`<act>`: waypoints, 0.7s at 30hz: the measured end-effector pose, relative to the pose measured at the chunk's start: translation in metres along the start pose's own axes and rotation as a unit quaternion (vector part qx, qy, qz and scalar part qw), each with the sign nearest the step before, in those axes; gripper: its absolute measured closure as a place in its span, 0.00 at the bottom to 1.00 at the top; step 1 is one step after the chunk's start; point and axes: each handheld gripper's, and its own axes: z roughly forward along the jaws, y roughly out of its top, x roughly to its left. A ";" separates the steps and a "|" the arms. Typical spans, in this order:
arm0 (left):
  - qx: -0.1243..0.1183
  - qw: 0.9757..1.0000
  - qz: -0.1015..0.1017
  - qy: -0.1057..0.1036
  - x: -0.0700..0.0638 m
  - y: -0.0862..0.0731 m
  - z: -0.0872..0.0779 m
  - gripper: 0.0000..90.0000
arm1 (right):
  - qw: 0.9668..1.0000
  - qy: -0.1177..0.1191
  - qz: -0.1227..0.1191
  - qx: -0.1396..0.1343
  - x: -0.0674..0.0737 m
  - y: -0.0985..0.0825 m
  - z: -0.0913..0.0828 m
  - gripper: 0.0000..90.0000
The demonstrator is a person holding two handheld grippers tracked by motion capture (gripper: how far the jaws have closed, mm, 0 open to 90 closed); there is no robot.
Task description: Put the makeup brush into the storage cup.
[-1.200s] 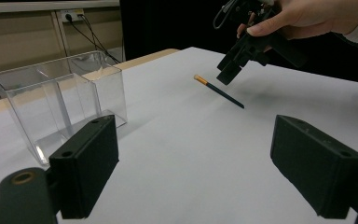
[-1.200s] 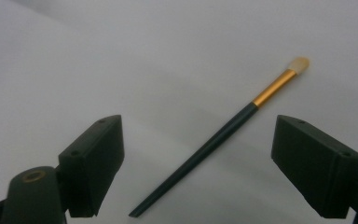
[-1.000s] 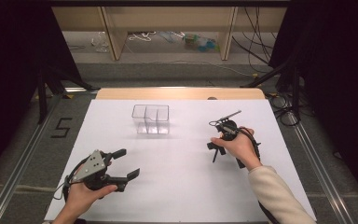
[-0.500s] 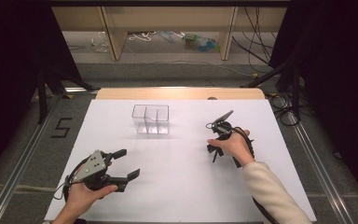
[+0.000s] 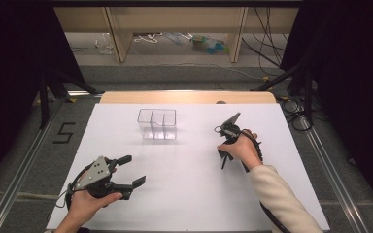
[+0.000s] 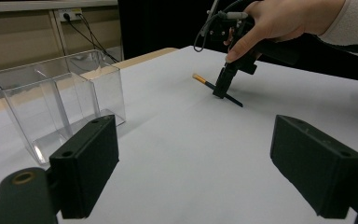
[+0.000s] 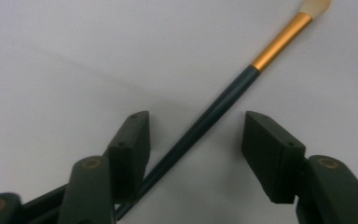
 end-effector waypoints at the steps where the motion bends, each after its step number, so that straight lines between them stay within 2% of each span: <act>1: 0.001 1.000 0.000 0.000 0.000 0.000 0.000 0.17 | 1.000 0.000 0.000 0.000 0.000 0.000 0.000 0.53; 2: 0.001 1.000 0.001 0.000 0.000 0.000 0.000 0.17 | 1.000 0.008 0.009 0.000 -0.001 0.000 -0.001 0.56; 3: 0.001 1.000 0.002 -0.001 0.000 0.000 0.000 0.17 | 1.000 0.003 -0.006 0.004 -0.005 0.000 -0.001 0.64; 4: 0.001 1.000 0.002 -0.001 0.000 0.000 0.000 0.17 | 1.000 0.003 -0.006 0.004 -0.005 0.000 -0.001 0.64; 6: 0.001 1.000 0.002 0.000 0.000 0.000 0.000 0.17 | 1.000 0.011 -0.004 0.011 -0.011 0.002 -0.003 0.74; 9: 0.001 1.000 0.001 0.000 0.000 0.000 0.000 0.17 | 1.000 0.013 -0.006 0.009 -0.013 0.002 -0.002 0.79; 10: 0.001 1.000 0.003 -0.001 0.000 0.000 0.000 0.17 | 1.000 0.011 -0.009 0.015 -0.015 0.002 -0.003 0.84; 11: 0.001 1.000 0.003 -0.001 0.000 0.000 0.000 0.17 | 1.000 0.011 -0.009 0.015 -0.015 0.002 -0.003 0.84; 13: 0.000 1.000 0.000 -0.001 -0.001 0.000 0.000 0.17 | 1.000 0.014 -0.013 0.021 -0.018 0.003 -0.003 0.92; 21: 0.002 1.000 -0.002 -0.001 -0.001 0.000 0.000 0.17 | 0.999 0.016 -0.022 0.021 -0.018 0.003 -0.003 0.93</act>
